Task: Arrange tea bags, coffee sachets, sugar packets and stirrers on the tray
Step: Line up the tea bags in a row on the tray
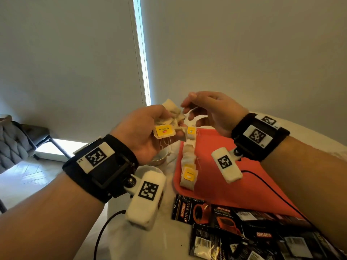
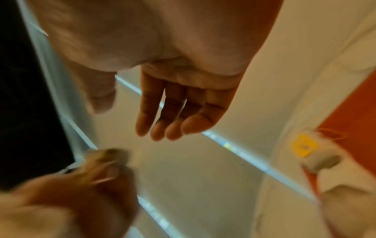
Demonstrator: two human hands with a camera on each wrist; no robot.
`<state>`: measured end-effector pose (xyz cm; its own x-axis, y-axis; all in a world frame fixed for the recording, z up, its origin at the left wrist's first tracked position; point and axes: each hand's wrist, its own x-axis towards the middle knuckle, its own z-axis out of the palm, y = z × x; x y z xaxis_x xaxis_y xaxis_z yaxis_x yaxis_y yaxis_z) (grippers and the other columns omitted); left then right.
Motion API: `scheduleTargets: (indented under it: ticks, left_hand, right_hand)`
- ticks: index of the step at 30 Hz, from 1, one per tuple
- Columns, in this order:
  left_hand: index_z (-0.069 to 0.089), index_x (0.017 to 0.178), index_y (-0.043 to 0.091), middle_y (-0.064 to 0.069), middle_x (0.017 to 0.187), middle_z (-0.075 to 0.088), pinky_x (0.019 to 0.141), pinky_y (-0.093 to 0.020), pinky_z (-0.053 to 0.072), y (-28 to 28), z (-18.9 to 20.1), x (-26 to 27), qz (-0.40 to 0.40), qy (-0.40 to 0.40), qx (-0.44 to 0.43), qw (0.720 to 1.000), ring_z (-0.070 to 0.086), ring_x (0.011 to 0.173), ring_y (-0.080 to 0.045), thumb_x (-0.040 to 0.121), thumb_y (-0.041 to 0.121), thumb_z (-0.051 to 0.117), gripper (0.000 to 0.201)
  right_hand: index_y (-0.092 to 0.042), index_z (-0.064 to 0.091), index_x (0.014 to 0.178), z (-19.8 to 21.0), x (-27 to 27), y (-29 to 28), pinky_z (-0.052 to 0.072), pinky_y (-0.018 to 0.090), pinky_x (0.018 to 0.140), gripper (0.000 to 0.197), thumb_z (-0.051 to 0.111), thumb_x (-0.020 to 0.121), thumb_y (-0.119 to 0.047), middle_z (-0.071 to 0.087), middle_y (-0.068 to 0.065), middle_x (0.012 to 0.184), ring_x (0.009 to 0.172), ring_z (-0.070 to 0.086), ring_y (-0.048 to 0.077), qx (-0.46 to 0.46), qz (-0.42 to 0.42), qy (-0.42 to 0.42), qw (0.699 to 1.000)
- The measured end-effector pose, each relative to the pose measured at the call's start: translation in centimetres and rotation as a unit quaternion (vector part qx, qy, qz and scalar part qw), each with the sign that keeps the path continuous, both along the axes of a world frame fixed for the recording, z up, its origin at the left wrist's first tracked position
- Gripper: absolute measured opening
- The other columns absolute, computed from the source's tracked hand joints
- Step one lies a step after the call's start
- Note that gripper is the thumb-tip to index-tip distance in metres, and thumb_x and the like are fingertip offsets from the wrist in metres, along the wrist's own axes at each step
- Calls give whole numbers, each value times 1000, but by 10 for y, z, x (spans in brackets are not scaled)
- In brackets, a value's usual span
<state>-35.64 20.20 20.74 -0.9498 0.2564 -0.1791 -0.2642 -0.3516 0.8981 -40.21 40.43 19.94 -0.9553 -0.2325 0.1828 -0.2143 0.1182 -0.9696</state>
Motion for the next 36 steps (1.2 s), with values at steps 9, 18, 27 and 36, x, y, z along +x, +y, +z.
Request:
scheduleTargets:
  ticks: [9,18,27,36]
  left_hand:
    - [64,123,3,-12,82,75,55,-29,60,8,-1,39,-60,14,8,998,71,64,-21,97,22,61,32]
    - [66,113,-1,-14,82,70,46,-26,55,18,-14,41,47,-3,8,999,68,53,-20,98,16,67,22]
    - [66,128,-2,-21,103,77,64,-33,61,16,-9,23,78,84,-14,993,75,76,-27,94,13,72,38]
    - [72,105,9,-17,97,76,85,-53,64,2,1,17,26,240,-257,936,76,89,-34,89,16,81,20]
  right_hand:
    - [-17,72,87,15,49,-3,49,29,63,8,76,87,-10,71,5,85,80,64,18,16,15,12,1000]
    - [-11,63,104,7,64,-3,57,27,56,25,59,91,10,71,11,88,72,71,21,-213,-27,-77,974]
    - [-19,77,83,1,69,-8,54,25,84,15,84,78,-7,67,-6,101,93,68,8,91,-73,256,960]
    - [-15,74,102,8,56,3,57,37,73,16,78,87,-20,74,8,94,83,70,20,68,5,34,997]
